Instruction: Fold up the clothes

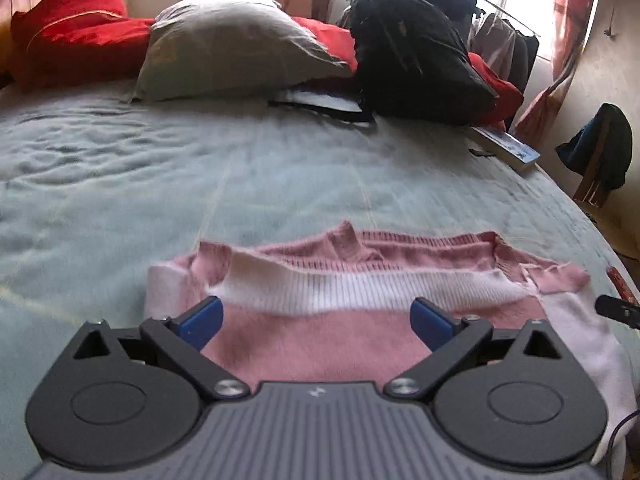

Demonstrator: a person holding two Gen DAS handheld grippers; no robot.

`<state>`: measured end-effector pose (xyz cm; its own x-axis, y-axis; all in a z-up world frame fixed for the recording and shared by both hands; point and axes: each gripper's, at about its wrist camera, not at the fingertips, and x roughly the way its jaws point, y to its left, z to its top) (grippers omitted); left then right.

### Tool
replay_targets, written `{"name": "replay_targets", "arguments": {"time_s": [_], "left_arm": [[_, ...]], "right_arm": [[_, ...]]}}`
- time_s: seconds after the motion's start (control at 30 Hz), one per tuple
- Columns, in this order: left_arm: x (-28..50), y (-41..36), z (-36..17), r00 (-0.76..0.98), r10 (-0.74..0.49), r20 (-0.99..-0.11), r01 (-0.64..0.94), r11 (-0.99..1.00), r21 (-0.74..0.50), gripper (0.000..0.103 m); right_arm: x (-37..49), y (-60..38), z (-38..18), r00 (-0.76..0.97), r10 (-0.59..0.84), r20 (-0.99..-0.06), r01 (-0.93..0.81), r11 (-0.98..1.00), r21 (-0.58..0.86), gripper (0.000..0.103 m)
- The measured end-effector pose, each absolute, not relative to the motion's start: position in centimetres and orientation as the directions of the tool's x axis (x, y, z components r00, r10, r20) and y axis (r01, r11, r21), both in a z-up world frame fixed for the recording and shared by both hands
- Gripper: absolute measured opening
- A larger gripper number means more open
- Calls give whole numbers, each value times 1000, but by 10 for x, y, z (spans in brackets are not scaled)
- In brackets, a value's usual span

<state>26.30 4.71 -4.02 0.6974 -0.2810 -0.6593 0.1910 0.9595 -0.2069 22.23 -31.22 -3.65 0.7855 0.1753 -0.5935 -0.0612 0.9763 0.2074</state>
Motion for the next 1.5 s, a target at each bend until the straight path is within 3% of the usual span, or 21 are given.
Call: {"name": "replay_targets", "arguments": {"time_s": [0.17, 0.37, 0.53, 0.73, 0.83, 0.97, 1.3, 1.5], "left_arm": [[280, 57, -64, 685, -250, -685, 129, 966, -223, 100], [270, 53, -47, 694, -253, -674, 151, 967, -207, 100], [243, 65, -24, 719, -309, -622, 200, 950, -240, 101], [225, 83, -21, 722, -286, -630, 175, 956, -234, 101], [220, 90, -24, 715, -277, -642, 164, 959, -231, 101], [215, 95, -25, 699, -309, -644, 187, 949, -253, 101], [230, 88, 6, 585, -489, -647, 336, 872, -356, 101], [214, 82, -38, 505, -473, -722, 234, 880, -413, 101]], "right_arm": [[253, -297, -65, 722, 107, -684, -20, 991, 134, 103], [254, -295, -54, 720, 92, -688, 19, 988, 153, 103], [253, -269, -32, 715, 190, -672, -54, 975, 218, 103], [282, -205, -47, 665, 209, -717, -135, 978, 160, 103], [297, -183, -62, 682, 107, -724, -115, 993, 38, 103], [294, -181, -54, 687, 99, -719, -102, 994, 40, 103], [233, -209, -28, 706, 195, -681, -116, 980, 161, 103], [212, -218, -34, 670, 278, -688, -158, 959, 234, 103]]}}
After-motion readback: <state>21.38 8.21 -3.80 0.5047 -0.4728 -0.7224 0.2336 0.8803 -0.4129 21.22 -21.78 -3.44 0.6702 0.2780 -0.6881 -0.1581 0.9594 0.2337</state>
